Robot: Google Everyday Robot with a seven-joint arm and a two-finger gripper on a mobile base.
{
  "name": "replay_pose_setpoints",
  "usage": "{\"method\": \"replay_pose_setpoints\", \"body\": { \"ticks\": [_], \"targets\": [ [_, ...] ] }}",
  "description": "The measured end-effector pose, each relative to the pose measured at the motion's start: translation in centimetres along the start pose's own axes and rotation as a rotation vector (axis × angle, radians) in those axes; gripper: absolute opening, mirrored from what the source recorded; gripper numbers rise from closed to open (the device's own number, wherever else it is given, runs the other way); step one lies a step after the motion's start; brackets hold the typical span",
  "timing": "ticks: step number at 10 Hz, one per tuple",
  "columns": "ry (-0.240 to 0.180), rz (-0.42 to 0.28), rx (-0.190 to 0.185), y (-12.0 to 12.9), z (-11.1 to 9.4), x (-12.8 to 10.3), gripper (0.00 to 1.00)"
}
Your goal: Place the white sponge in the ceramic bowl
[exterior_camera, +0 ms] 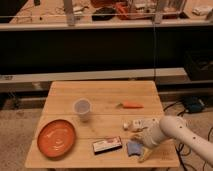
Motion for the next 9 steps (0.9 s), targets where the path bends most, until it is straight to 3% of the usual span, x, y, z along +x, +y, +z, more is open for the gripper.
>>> {"method": "replay_pose_setpoints", "body": {
  "ticks": [2, 4, 8, 9],
  "targets": [
    [0.001, 0.000, -0.001, 0.06, -0.49, 0.07, 0.09],
    [0.001, 0.001, -0.001, 0.09, -0.61, 0.08, 0.00],
    [0.001, -0.001, 0.000, -0.05, -0.60, 0.01, 0.00],
    [0.001, -0.001, 0.000, -0.02, -0.60, 0.02, 0.05]
  ]
}}
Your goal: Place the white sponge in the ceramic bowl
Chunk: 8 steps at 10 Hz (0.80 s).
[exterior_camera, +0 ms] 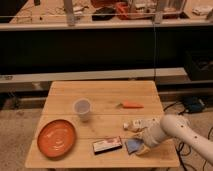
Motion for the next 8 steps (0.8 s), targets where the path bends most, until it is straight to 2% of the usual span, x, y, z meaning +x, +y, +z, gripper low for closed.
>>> {"method": "replay_pose_setpoints", "body": {
  "ticks": [1, 3, 5, 8],
  "targets": [
    [0.000, 0.000, 0.000, 0.0, 0.0, 0.0, 0.10],
    [0.001, -0.002, 0.002, 0.0, -0.1, 0.0, 0.11],
    [0.011, -0.028, 0.029, -0.9, -1.4, -0.2, 0.11],
    [0.011, -0.044, 0.038, -1.2, -1.8, -0.7, 0.11]
  ]
}}
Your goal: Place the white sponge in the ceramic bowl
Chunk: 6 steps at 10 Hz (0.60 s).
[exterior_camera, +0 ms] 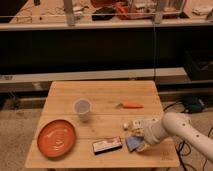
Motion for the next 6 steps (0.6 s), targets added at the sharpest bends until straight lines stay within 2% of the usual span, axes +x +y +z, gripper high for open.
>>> {"method": "replay_pose_setpoints", "body": {
  "ticks": [4, 6],
  "targets": [
    [0.013, -0.023, 0.019, -0.9, -1.6, -0.5, 0.11],
    [0.022, -0.042, 0.028, -1.6, -2.7, -1.5, 0.15]
  ]
}}
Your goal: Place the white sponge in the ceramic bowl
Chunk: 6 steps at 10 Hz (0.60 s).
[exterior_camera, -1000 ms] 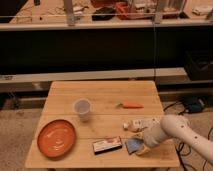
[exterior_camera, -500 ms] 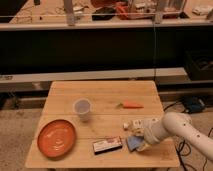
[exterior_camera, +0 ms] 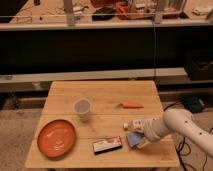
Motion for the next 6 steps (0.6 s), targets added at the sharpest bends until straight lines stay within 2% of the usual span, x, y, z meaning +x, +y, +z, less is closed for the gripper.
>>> {"method": "replay_pose_setpoints", "body": {
  "ticks": [2, 3, 4, 6],
  "targets": [
    [0.009, -0.011, 0.005, -0.6, -1.7, -1.0, 0.32],
    [0.014, -0.020, 0.008, -0.9, -2.0, -1.4, 0.33],
    [0.019, -0.035, 0.012, -1.4, -2.5, -2.4, 0.29],
    [0.021, -0.058, 0.014, -2.6, -3.2, -4.6, 0.12]
  ]
}}
